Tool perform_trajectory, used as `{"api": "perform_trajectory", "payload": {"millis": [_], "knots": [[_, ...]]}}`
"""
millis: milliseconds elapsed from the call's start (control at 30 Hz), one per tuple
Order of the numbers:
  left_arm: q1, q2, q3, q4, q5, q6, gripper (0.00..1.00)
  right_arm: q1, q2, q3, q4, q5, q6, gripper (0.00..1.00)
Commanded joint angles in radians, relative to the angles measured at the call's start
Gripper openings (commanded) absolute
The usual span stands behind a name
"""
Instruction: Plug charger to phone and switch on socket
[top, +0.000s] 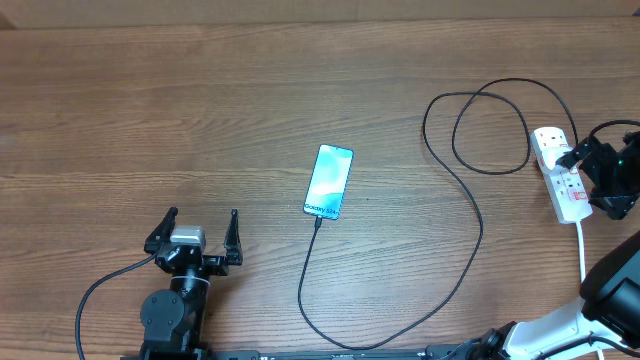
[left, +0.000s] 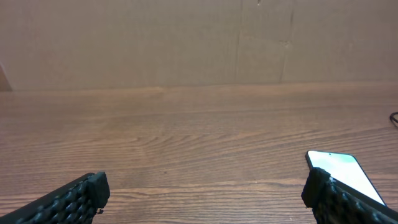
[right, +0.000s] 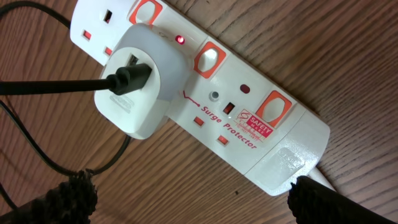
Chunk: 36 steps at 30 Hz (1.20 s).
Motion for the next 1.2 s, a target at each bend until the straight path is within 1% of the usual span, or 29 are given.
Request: {"api": "perform_trajectory", "payload": {"millis": [0, 600, 767, 967, 1167], "knots": [[0.006, -0.011, -0.004, 0.002, -0.012, 0.019, 1.0, 0.005, -0.054, 0.018, 0.005, -0.004, -0.005, 1.0], [0.006, -0.011, -0.004, 0.002, -0.013, 0.019, 1.0, 0.023, -0.449, 0.018, 0.005, -0.003, -0.005, 1.0], [0.006, -0.011, -0.004, 0.002, -0.013, 0.019, 1.0, 0.145, -0.511, 0.018, 0.005, 0.003, -0.005, 1.0], [0.006, -0.011, -0.004, 0.002, -0.013, 0.019, 1.0, 0.377, -0.536, 0.018, 0.004, 0.003, -0.005, 1.0], [0.006, -0.011, -0.004, 0.002, -0.012, 0.019, 1.0, 0.569, -0.541, 0.018, 0.004, 0.003, -0.005, 1.0]]}}
